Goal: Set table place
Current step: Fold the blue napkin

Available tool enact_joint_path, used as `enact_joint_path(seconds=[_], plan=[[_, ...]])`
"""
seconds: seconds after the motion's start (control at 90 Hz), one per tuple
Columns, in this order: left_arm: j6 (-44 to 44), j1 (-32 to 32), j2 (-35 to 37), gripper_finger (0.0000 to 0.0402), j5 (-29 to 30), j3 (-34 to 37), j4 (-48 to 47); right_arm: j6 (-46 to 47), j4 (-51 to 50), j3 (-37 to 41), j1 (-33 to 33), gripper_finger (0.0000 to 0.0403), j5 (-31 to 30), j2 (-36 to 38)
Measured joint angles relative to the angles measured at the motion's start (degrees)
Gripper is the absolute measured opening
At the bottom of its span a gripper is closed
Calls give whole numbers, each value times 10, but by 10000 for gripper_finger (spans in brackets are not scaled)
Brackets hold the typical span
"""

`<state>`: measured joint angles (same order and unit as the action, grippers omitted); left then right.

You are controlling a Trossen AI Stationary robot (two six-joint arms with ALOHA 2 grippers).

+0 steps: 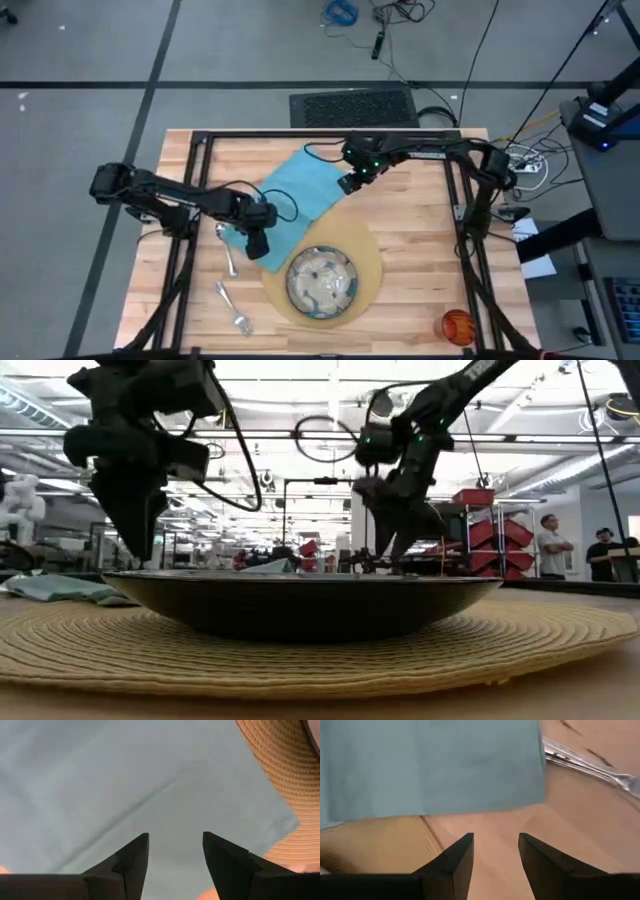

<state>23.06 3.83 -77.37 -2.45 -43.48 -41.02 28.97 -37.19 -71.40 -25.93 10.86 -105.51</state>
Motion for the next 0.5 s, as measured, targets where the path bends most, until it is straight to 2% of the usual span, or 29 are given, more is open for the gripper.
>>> enact_joint_path(seconds=[0.5], plan=[[1,16,0,171,16,0,5,3,59,0,-39,147,-7,-43]])
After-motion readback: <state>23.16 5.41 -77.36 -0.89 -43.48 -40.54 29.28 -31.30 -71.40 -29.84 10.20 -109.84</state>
